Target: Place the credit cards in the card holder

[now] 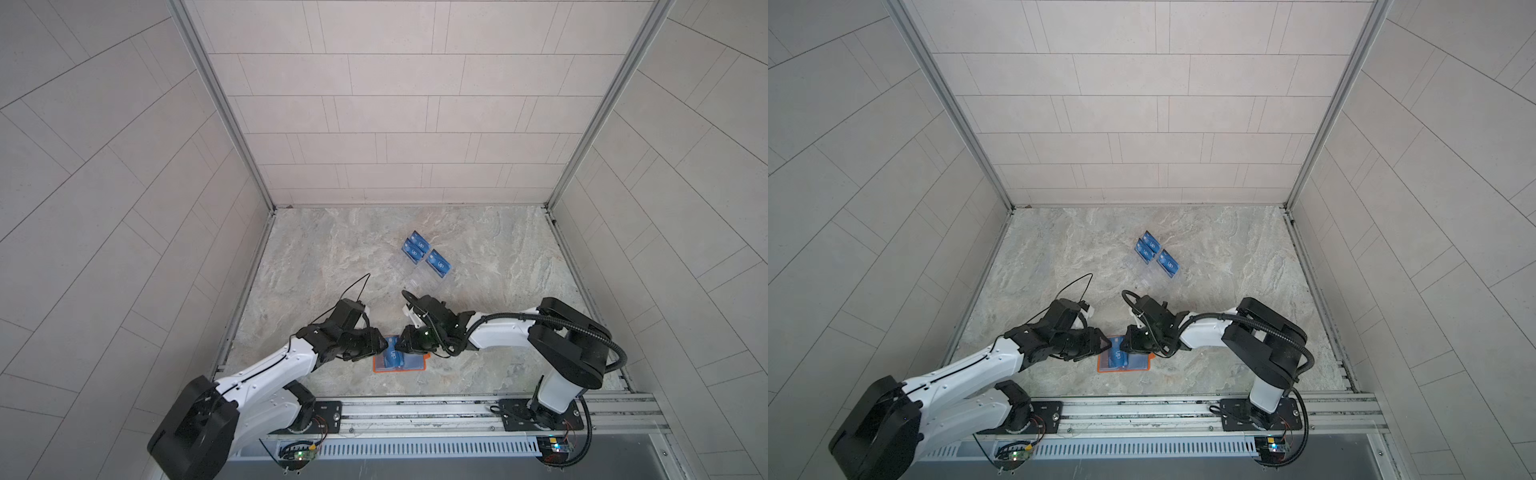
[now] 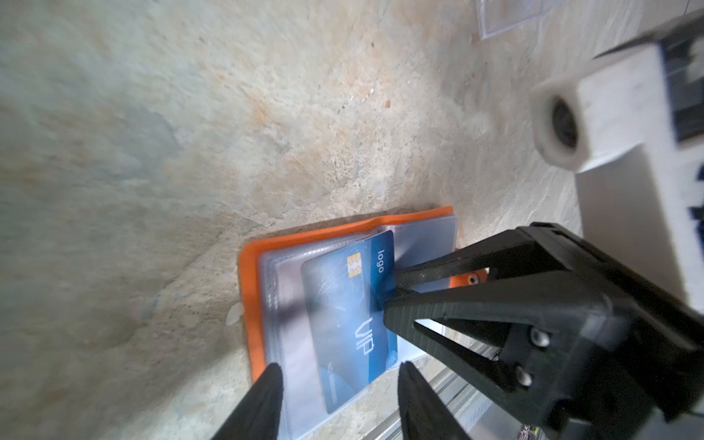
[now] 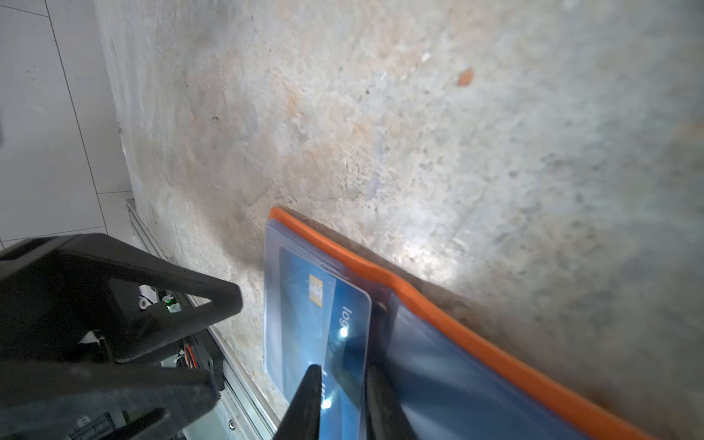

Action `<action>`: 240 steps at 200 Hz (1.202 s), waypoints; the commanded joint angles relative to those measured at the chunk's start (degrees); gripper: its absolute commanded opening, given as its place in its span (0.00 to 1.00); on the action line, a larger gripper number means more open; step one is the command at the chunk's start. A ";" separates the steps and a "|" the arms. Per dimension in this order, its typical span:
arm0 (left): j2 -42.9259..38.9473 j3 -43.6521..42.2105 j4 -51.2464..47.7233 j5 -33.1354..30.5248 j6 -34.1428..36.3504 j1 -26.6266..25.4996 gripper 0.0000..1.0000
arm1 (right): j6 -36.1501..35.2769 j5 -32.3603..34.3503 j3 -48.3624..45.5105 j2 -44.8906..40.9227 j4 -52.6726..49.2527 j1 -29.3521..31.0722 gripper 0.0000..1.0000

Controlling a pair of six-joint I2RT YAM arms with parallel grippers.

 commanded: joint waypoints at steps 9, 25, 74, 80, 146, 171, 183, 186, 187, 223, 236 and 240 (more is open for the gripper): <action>-3.65 1.65 -6.93 -6.22 -0.15 0.14 0.55 | -1.85 1.91 2.25 -1.52 -6.81 1.33 0.28; -3.80 0.73 -6.98 -7.32 -0.28 0.21 0.56 | -2.38 2.61 2.96 -1.68 -8.72 2.07 0.32; 0.72 -1.75 0.09 -4.58 0.18 0.22 0.54 | -3.06 5.61 4.66 -2.35 -13.98 3.58 0.41; 1.24 -1.83 0.71 -4.34 0.29 0.24 0.54 | -3.02 5.76 4.85 -2.42 -14.22 3.72 0.42; 4.15 -4.17 7.25 -1.67 -1.15 0.15 0.51 | 2.05 5.60 5.77 -0.55 -9.27 5.29 0.41; 4.06 -5.33 8.84 -1.01 -2.16 0.15 0.48 | 4.36 4.80 5.63 0.98 -5.55 5.38 0.40; 3.73 -5.86 9.36 -0.84 -2.56 0.13 0.48 | 4.65 4.82 5.76 1.20 -4.75 5.50 0.40; 3.67 -5.96 9.38 -0.87 -2.60 0.11 0.48 | 4.67 4.87 5.78 1.26 -4.74 5.55 0.40; 3.64 -5.97 9.38 -0.85 -2.65 0.09 0.47 | 4.64 4.88 5.85 1.27 -4.78 5.56 0.40; 3.13 -6.51 10.08 -0.67 -3.22 0.10 0.46 | 3.80 5.59 6.60 0.43 -5.69 5.80 0.40; 3.09 -6.50 10.08 -0.60 -3.31 0.14 0.46 | 2.77 5.67 7.24 0.13 -6.50 5.96 0.40; 3.09 -6.50 10.08 -0.55 -3.35 0.14 0.46 | 2.26 5.75 7.58 0.15 -7.06 6.07 0.40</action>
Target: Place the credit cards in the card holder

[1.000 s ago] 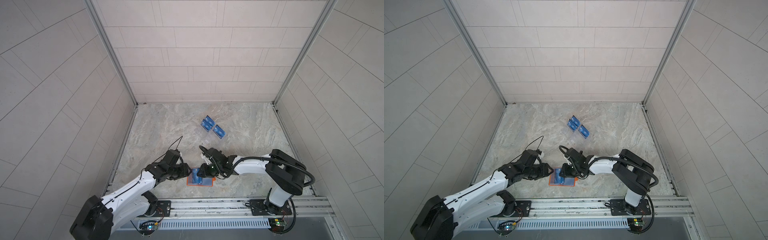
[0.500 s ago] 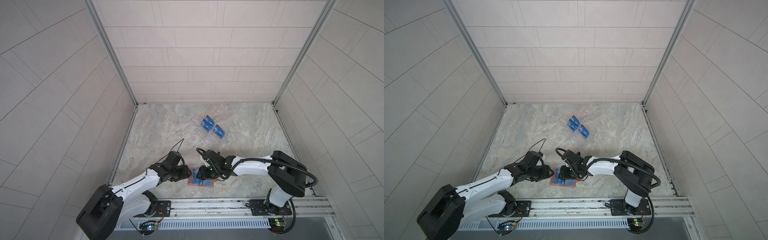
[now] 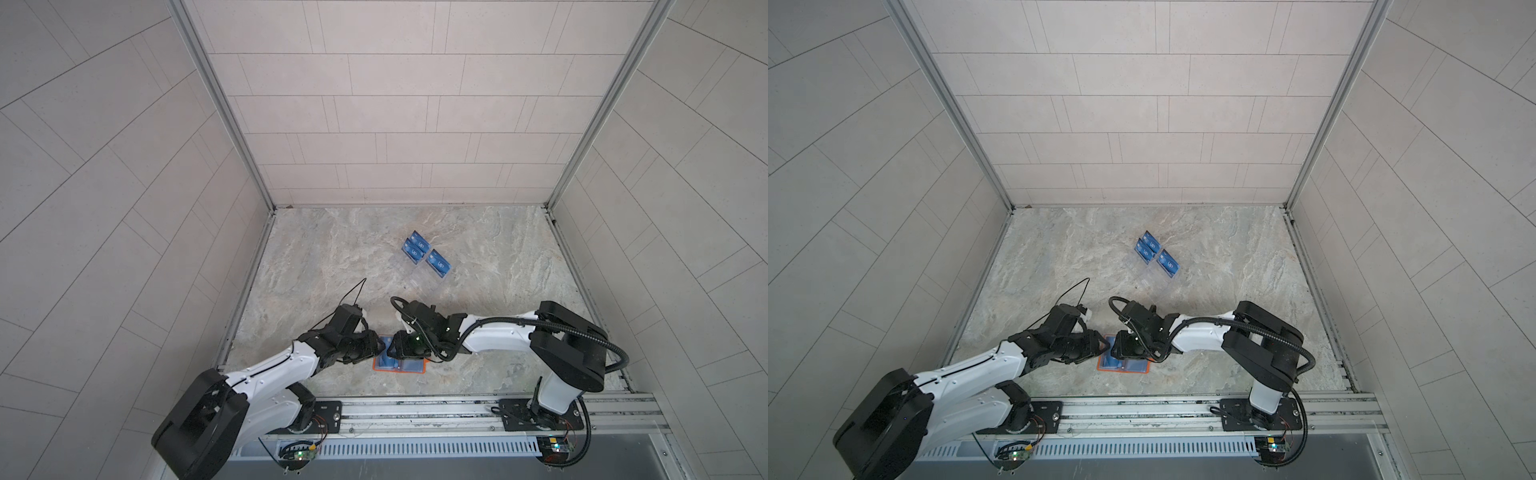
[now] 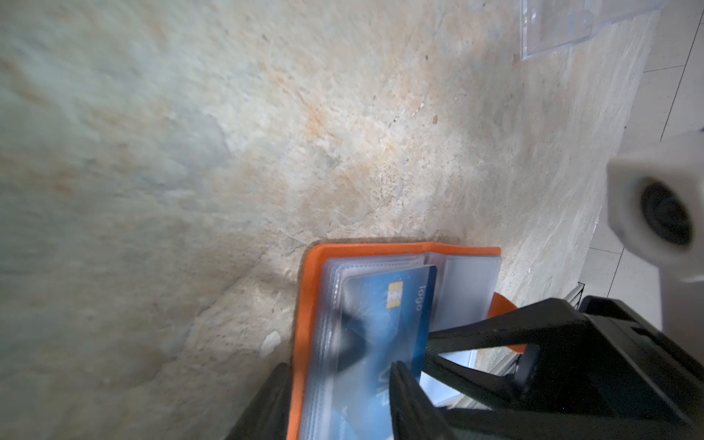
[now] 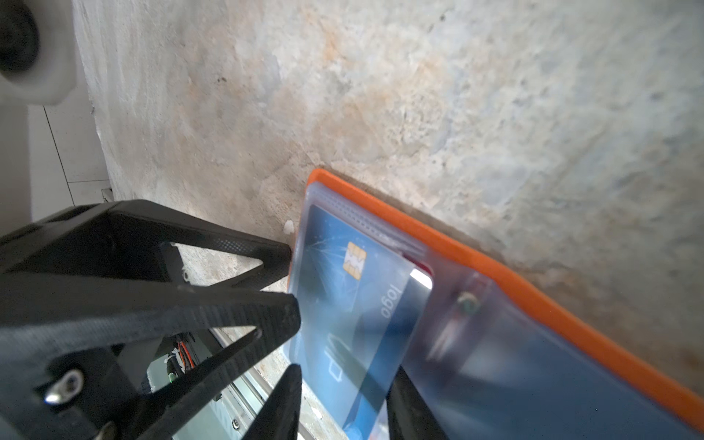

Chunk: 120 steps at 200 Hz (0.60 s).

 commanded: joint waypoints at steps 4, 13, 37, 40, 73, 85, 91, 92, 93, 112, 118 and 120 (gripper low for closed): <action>-0.21 -1.14 0.59 0.67 -0.55 0.13 0.45 | -1.01 1.44 2.59 -0.37 -1.18 0.82 0.40; -0.23 -1.20 0.98 0.98 -0.85 0.13 0.45 | -1.84 1.07 2.90 -0.12 -1.35 0.95 0.40; -0.38 -1.43 1.73 1.40 -1.58 0.13 0.44 | -1.93 -0.01 3.79 1.32 -0.45 1.28 0.40; -0.38 -1.41 1.74 1.34 -1.69 0.13 0.43 | -1.91 -0.09 3.86 1.43 -0.35 1.35 0.40; -0.99 -1.57 1.84 0.98 -2.29 0.13 0.43 | -2.41 1.22 5.45 2.78 -3.54 1.67 0.41; -1.36 -1.59 1.83 0.84 -2.56 0.13 0.43 | -4.22 2.83 6.48 2.72 -7.80 1.75 0.41; -1.55 -1.61 1.78 0.81 -2.59 0.11 0.43 | -5.39 3.90 7.11 2.43 -10.05 1.81 0.41; -1.59 -1.63 1.81 0.81 -2.58 0.12 0.43 | -5.58 4.12 7.16 2.39 -10.53 1.87 0.42; -1.57 -1.64 1.82 0.81 -2.58 0.08 0.43 | -5.67 4.27 7.27 2.33 -10.94 1.85 0.42; -1.55 -1.72 1.56 0.63 -2.58 0.13 0.43 | -8.90 7.63 8.58 0.85 -16.76 2.11 0.43; -1.55 -1.74 1.65 0.64 -2.64 0.13 0.43 | -9.58 8.29 8.76 0.22 -17.81 2.10 0.44; -1.50 -1.67 1.67 0.63 -2.66 0.13 0.43 | -9.73 8.47 8.76 0.00 -18.11 2.12 0.44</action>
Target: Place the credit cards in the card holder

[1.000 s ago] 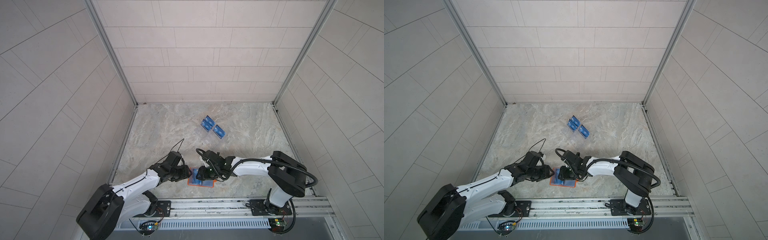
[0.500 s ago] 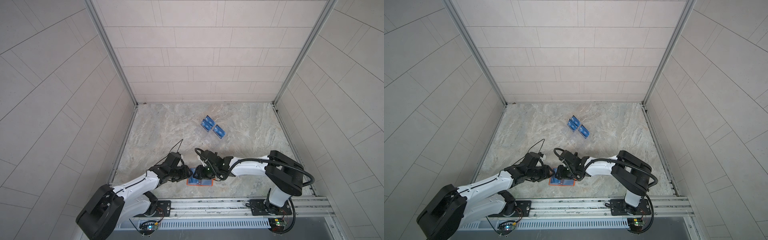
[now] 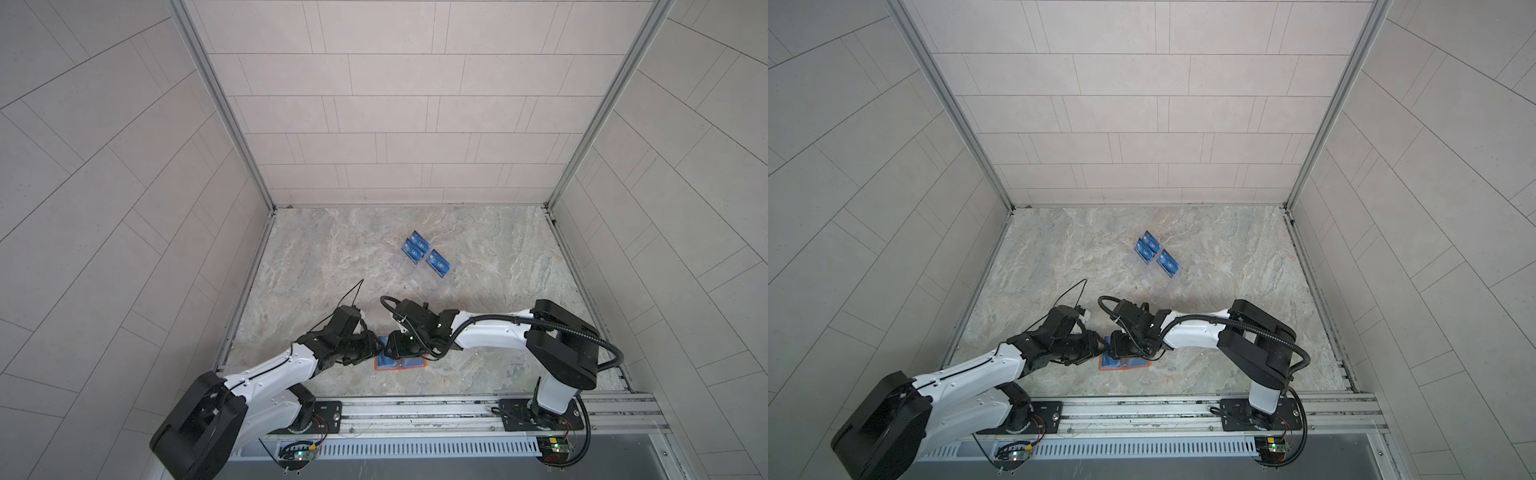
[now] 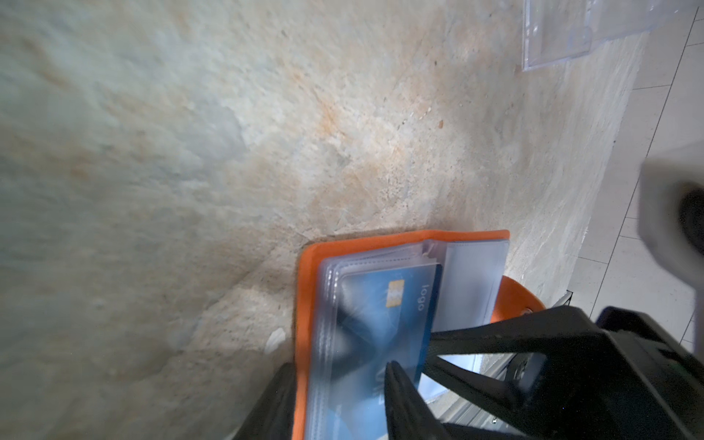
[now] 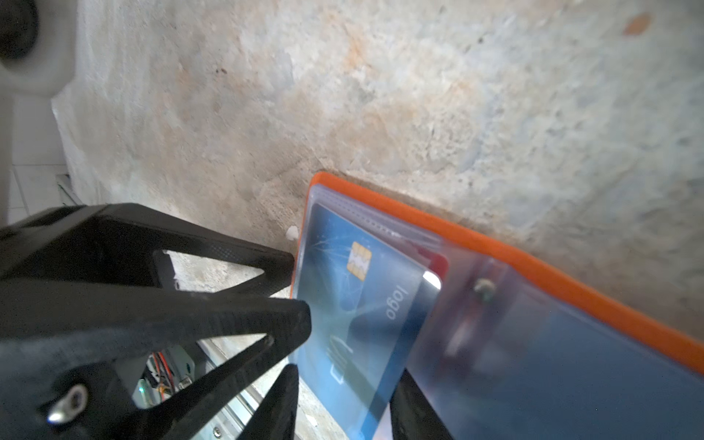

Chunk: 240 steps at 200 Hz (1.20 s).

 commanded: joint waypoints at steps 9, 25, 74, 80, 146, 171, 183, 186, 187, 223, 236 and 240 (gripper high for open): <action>-0.41 -0.52 0.69 0.50 -0.40 -0.11 0.43 | -4.88 5.41 1.55 -3.12 -8.86 0.63 0.44; -0.46 -0.36 0.57 0.40 -0.28 -0.12 0.43 | -5.87 5.38 1.43 -4.15 -9.10 0.59 0.46; -0.76 0.27 -2.24 -0.40 0.93 -0.11 0.44 | -5.05 3.26 0.26 -3.52 -5.75 0.60 0.46; -0.73 0.30 -2.29 -0.47 0.86 -0.11 0.44 | -4.85 2.68 0.26 -3.06 -5.12 0.62 0.46; -0.04 0.45 -1.99 -0.25 0.73 -0.15 0.44 | -5.56 0.80 2.74 0.78 -5.44 0.60 0.45; 0.32 0.54 -1.86 -0.13 0.90 -0.11 0.44 | -5.62 -0.18 3.17 1.27 -4.18 0.72 0.45; 0.55 0.49 -1.68 0.01 0.91 -0.11 0.44 | -5.71 -0.70 3.53 1.52 -3.71 0.72 0.44; 0.60 0.53 -1.58 0.04 0.90 -0.11 0.44 | -5.78 -0.80 3.74 1.64 -3.57 0.76 0.44; 0.65 0.54 -1.59 0.10 0.90 -0.11 0.44 | -5.79 -0.82 3.78 1.67 -3.54 0.76 0.44; 0.97 0.71 -1.25 0.40 0.91 -0.11 0.44 | -6.14 -1.43 5.11 2.91 -3.70 1.60 0.42; 0.95 0.89 -1.41 0.67 1.08 -0.11 0.44 | -6.23 -1.38 5.15 2.94 -3.83 1.75 0.42; 0.91 0.97 -1.68 0.66 1.14 -0.11 0.44 | -6.26 -1.28 5.10 2.89 -3.84 1.73 0.42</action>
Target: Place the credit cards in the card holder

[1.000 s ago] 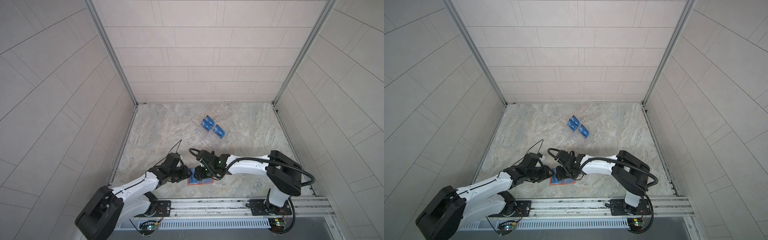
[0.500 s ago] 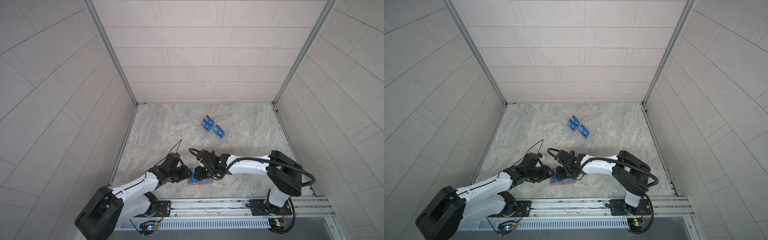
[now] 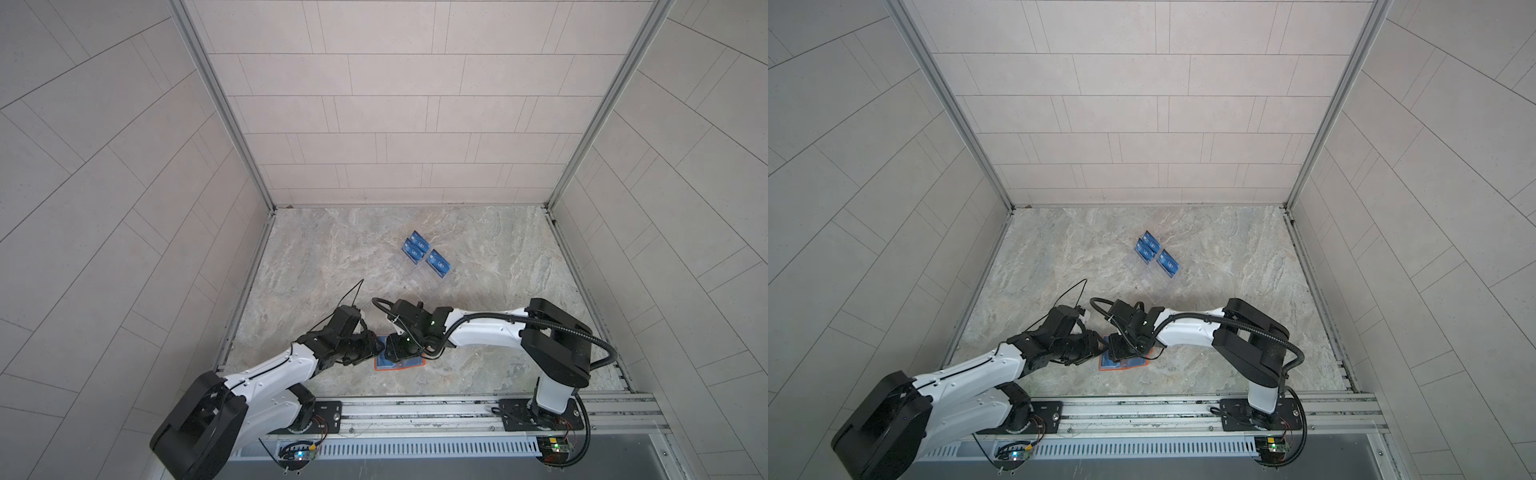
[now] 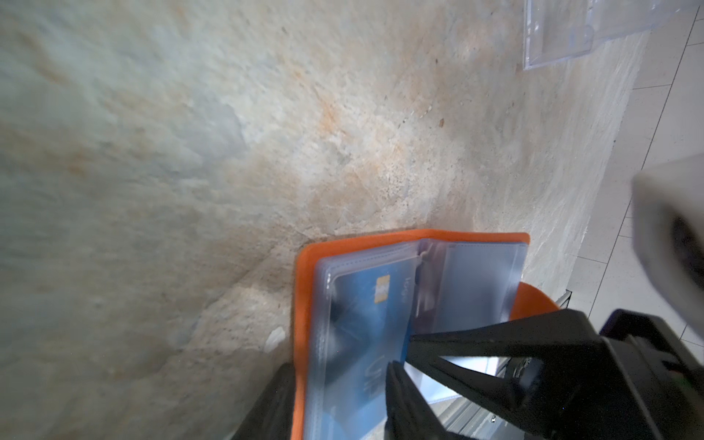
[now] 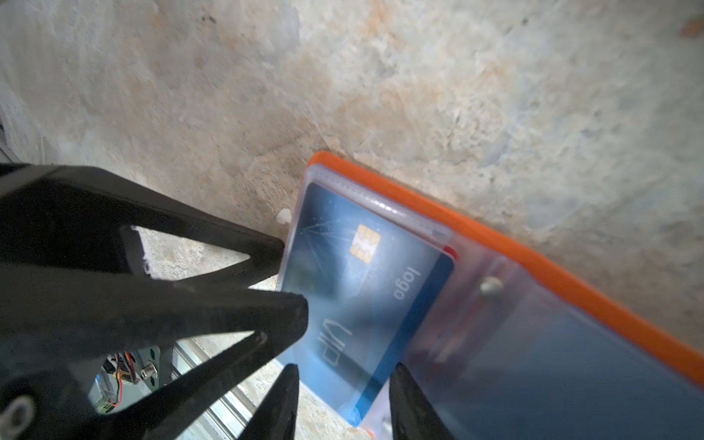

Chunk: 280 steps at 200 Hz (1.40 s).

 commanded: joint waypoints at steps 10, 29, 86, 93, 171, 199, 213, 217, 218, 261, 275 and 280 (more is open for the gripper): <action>0.36 1.14 -2.38 0.33 1.28 -0.13 0.44 | -0.97 -0.28 1.17 0.06 0.85 1.03 0.42; -0.51 1.71 -4.37 -0.41 1.77 -0.12 0.45 | -2.88 1.44 1.30 -1.44 -2.53 0.63 0.43; -2.34 5.44 -13.08 -4.43 4.38 -0.13 0.52 | -6.59 2.91 0.20 -4.74 -6.57 -1.58 0.36; -2.28 5.54 -13.24 -4.54 4.29 -0.13 0.53 | -6.85 2.78 -0.01 -4.64 -6.37 -1.82 0.34; 0.10 6.43 -13.45 -1.53 3.64 -0.13 0.64 | -9.10 2.90 -4.27 -3.01 -4.86 -4.19 0.10; 0.97 6.56 -12.76 0.26 3.56 -0.11 0.68 | -9.11 3.17 -6.41 -3.41 -3.94 -4.63 0.10; 1.76 6.78 -12.51 1.11 3.62 -0.11 0.68 | -8.95 3.08 -7.34 -3.50 -3.50 -4.99 0.10; 1.93 6.82 -12.35 1.28 3.54 -0.11 0.68 | -8.98 3.12 -7.55 -3.51 -3.32 -5.13 0.10; 1.99 6.80 -12.29 1.34 3.52 -0.11 0.68 | -9.00 3.10 -7.59 -3.51 -3.29 -5.16 0.10; 4.57 7.11 -7.74 4.37 1.92 -1.05 0.68 | -8.24 1.97 -10.25 -3.15 -0.58 -6.27 0.09; 5.45 7.43 -7.49 4.73 1.74 -1.40 0.67 | -8.05 1.68 -10.87 -3.12 0.29 -6.58 0.09; 5.52 7.48 -7.33 4.61 1.66 -1.57 0.67 | -7.96 1.59 -11.03 -3.07 0.56 -6.66 0.09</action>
